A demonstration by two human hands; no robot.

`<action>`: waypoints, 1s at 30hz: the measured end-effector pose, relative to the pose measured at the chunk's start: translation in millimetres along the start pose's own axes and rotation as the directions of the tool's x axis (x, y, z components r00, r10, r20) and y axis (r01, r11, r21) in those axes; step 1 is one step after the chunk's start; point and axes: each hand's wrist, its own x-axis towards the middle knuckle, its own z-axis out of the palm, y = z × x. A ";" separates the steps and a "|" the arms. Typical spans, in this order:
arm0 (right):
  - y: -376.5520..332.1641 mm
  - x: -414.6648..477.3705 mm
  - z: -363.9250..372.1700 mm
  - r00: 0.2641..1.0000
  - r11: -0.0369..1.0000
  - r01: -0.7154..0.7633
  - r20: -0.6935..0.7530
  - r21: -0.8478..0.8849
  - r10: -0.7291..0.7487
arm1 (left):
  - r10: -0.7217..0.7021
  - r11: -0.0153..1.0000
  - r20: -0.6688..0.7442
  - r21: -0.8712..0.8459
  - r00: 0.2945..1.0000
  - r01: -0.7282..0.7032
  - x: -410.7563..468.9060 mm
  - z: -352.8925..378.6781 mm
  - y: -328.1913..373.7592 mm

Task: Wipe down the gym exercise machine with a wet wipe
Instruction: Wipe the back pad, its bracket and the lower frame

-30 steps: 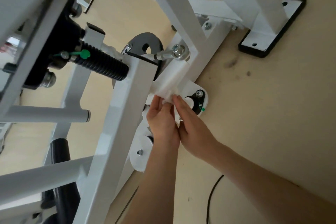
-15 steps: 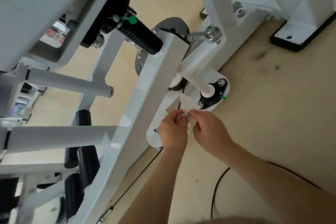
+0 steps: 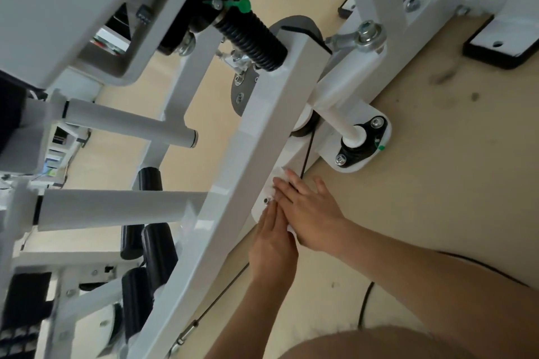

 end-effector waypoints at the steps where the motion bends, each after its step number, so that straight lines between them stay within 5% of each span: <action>1: 5.5 1.0 -2.5 1.000 0.999 -0.017 -0.006 0.040 0.017 | 0.035 0.996 0.033 0.075 0.999 -0.037 5.7 -2.1 2.9; 5: 22.1 -8.9 -5.6 0.996 0.979 -0.076 -0.027 0.187 0.083 | 0.002 0.941 0.177 0.332 0.984 -0.061 40.7 -19.7 8.9; 8: 18.9 -16.2 -4.7 0.997 0.968 -0.071 -0.022 0.242 0.078 | -0.237 0.963 0.359 0.211 0.903 0.169 60.1 -23.4 -1.8; 11: 13.9 -17.8 -4.1 0.990 0.937 -0.058 -0.105 0.343 0.100 | -0.434 0.886 0.343 -0.006 0.833 0.464 51.0 -25.4 -1.6; 13: 12.4 -17.6 -2.0 0.981 0.914 -0.065 -0.140 0.400 0.131 | -0.494 0.860 0.297 0.034 0.817 0.508 33.8 -23.1 10.0; 15: 10.7 -17.7 0.4 0.977 0.892 -0.079 -0.144 0.445 0.159 | -0.457 0.885 0.195 0.003 0.868 0.465 12.6 -13.4 24.4; 18: 11.1 -19.4 2.8 0.971 0.860 -0.080 -0.154 0.504 0.181 | -0.133 0.989 0.071 -0.049 0.989 0.137 0.3 -3.0 41.3; 21: 15.4 -19.5 2.1 0.980 0.848 -0.030 -0.152 0.529 0.129 | 0.088 0.996 -0.006 -0.002 0.996 -0.088 23.7 -1.4 28.5; 27: 13.4 -10.9 -4.3 0.996 0.977 0.085 -0.006 0.194 -0.085 | -0.132 0.978 -0.009 -0.167 0.991 0.128 1.0 -11.7 24.1; 30: 5.3 -14.6 8.5 0.994 0.994 0.095 -0.060 0.051 -0.092 | -0.224 0.955 -0.054 -0.210 0.973 0.208 -16.1 -13.3 13.8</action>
